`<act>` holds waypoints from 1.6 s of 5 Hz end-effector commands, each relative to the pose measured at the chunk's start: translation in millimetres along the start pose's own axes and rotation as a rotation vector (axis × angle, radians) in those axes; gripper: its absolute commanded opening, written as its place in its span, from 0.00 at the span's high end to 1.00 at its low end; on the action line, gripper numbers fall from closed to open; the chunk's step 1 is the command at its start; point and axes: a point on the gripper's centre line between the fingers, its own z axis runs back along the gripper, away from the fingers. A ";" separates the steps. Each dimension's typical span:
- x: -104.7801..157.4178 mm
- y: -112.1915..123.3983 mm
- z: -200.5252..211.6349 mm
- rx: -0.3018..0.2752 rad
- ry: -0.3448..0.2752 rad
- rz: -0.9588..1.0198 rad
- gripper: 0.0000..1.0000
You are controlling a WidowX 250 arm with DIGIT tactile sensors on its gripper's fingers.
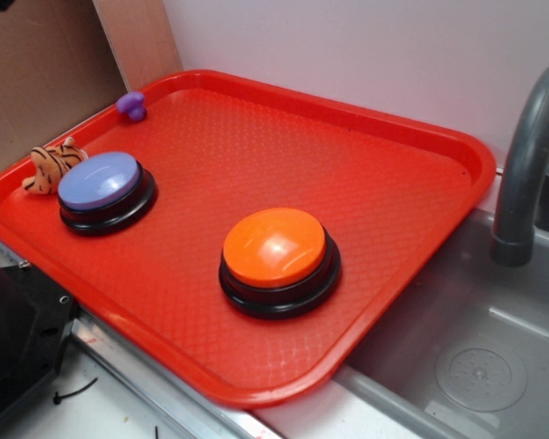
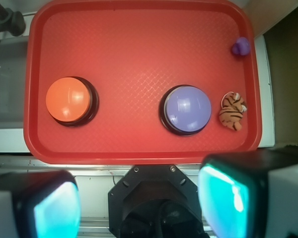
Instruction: Push the orange button.
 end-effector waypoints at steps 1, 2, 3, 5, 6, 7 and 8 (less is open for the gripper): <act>0.0 0.0 0.0 0.000 0.000 0.000 0.00; 46.0 -43.4 -34.2 0.039 -0.055 -0.254 0.00; 79.0 -93.7 -73.3 0.109 -0.033 -0.515 0.00; 78.2 -127.9 -146.5 0.093 0.011 -0.626 0.00; 65.8 -124.7 -163.4 0.037 -0.010 -0.682 0.00; 47.8 -113.1 -177.4 0.011 0.027 -0.668 0.00; 34.0 -105.3 -196.6 -0.032 0.018 -0.702 0.00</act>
